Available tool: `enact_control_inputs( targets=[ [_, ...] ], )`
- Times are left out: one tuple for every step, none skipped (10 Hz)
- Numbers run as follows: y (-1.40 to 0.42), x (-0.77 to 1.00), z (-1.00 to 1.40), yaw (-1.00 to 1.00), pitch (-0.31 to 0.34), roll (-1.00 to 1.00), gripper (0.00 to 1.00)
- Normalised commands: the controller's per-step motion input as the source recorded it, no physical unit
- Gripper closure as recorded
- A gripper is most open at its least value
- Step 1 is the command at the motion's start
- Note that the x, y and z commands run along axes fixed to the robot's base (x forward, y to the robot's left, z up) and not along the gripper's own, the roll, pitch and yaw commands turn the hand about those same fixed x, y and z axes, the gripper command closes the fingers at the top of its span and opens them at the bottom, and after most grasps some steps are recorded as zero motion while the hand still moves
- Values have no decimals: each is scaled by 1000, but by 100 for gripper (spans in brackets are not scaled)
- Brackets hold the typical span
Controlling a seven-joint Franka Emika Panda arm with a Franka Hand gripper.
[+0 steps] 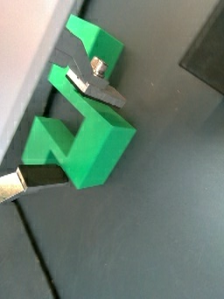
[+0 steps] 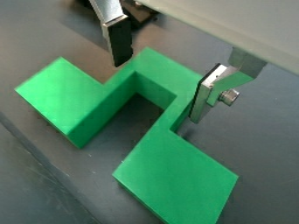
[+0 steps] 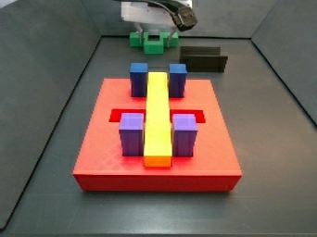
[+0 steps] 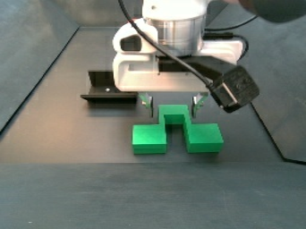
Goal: Pick up the green object. Move up. Place the green object on the fixture. Regrasp the green object. Move to above the board. Insert the green object.
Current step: Pick up the green object.
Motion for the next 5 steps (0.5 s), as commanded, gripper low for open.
enact_control_inputs(
  targets=[
    [0,0,-283,77,-1,-6,0],
    [3,0,-200,177,-26,-53,0],
    [34,0,-106,229,-66,-109,0],
    [23,0,-49,243,-83,-134,0],
    [0,0,-34,197,-67,-99,0]
  ],
)
